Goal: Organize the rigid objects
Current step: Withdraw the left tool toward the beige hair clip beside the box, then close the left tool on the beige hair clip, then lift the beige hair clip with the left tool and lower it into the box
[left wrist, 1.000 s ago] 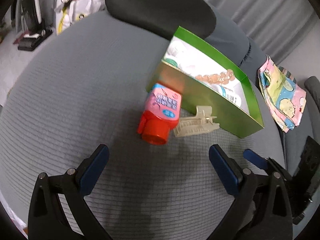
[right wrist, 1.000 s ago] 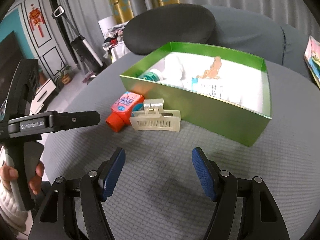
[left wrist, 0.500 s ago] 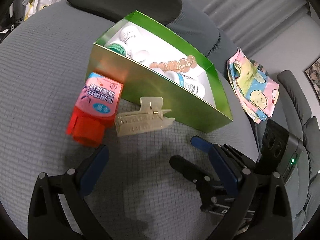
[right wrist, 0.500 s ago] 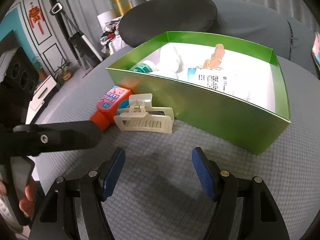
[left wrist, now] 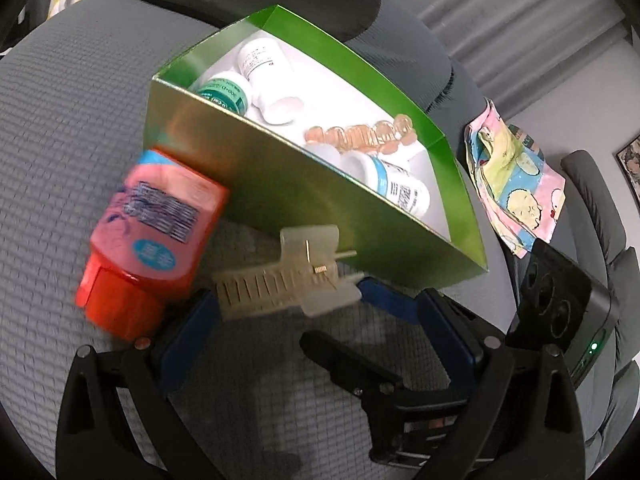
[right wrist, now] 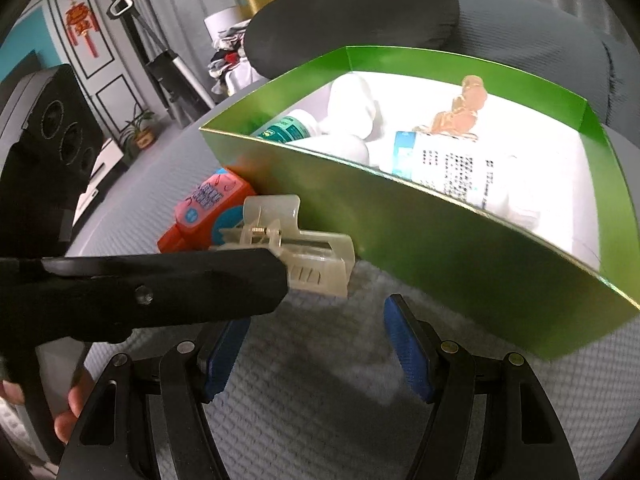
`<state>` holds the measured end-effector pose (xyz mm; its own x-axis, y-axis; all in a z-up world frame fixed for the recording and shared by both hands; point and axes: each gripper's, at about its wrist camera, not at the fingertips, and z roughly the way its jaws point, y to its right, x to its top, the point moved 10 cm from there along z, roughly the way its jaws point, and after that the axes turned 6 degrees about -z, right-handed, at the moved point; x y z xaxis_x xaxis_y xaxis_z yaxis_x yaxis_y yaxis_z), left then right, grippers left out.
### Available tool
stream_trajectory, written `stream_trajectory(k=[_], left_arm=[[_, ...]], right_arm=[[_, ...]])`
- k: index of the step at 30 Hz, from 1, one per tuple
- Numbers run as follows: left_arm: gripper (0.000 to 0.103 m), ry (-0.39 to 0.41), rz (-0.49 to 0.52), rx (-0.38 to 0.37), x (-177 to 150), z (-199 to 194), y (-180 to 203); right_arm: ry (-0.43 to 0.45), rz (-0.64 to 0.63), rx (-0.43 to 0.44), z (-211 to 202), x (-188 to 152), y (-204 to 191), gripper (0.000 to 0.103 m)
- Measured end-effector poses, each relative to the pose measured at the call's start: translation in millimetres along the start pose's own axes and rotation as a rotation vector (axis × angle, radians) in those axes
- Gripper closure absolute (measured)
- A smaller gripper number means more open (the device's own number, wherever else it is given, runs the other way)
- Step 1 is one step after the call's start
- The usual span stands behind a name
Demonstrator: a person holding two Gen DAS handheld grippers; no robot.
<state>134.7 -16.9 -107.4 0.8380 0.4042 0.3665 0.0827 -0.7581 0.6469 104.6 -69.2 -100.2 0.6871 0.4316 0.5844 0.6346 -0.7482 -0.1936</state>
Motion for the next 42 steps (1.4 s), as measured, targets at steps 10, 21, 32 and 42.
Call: stream_trajectory(k=[10,21,32,42], left_arm=[[0.01,-0.003,-0.005,0.031,3,-3,-15],[0.028,0.008,0.054,0.148,2,0,-20],[0.029,0.026,0.145,0.196,-8,-4,-3],[0.029,0.056,0.215,0.183,-14,-18,29]], right_arm=[[0.015,0.004,0.048,11,10,-9,0.032],[0.028,0.008,0.028,13,13,-11,0.055],[0.057,0.003,-0.004,-3,6,-18,0.057],[0.112,0.015,-0.034,-35,6,-23,0.057]])
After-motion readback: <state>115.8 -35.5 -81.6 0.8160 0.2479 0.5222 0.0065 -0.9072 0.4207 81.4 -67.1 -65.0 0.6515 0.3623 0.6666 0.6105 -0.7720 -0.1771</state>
